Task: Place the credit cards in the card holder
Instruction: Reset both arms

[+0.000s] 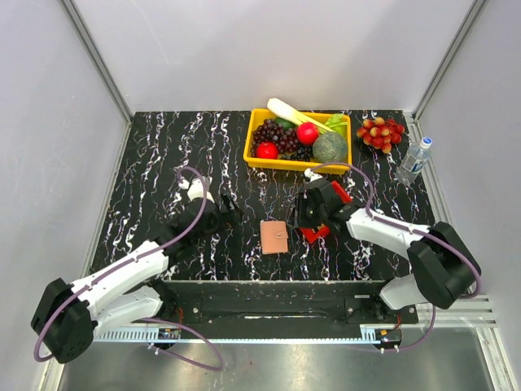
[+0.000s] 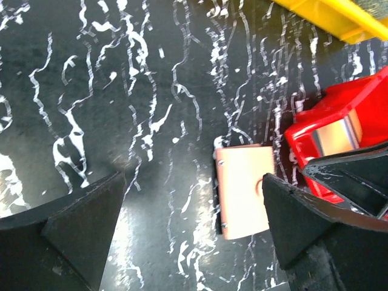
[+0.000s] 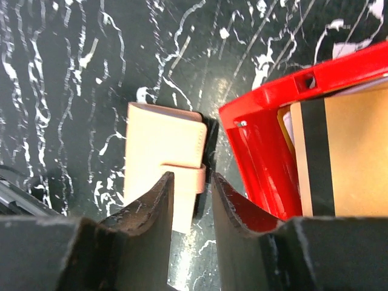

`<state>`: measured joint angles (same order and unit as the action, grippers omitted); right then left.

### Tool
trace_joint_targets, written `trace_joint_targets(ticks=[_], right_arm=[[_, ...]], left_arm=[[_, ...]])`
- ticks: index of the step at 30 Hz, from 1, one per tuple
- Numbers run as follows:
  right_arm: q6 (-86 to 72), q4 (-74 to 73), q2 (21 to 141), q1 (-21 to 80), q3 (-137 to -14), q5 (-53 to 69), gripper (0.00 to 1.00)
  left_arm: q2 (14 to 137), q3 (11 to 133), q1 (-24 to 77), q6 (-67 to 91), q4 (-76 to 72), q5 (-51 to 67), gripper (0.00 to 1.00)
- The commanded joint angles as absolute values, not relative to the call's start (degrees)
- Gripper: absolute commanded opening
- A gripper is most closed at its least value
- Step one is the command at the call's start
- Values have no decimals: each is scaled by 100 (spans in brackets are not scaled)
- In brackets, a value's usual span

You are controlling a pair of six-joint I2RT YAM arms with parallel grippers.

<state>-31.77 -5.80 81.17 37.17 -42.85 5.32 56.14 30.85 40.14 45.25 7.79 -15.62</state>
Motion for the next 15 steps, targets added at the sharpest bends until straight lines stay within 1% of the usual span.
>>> trace_joint_targets(ticks=[1,5,15], right_arm=[[-3164,-360,8288,3735,-4193,581,37],[-3173,-387,8490,3657,-4061,176,39],[-2927,-211,8315,3042,-3569,26,40]], left_arm=[[5265,2875,3955,4570,1142,-1881,99],[5107,2698,3955,4693,1169,-1925,99],[5501,2839,3937,4755,1503,-2162,99]])
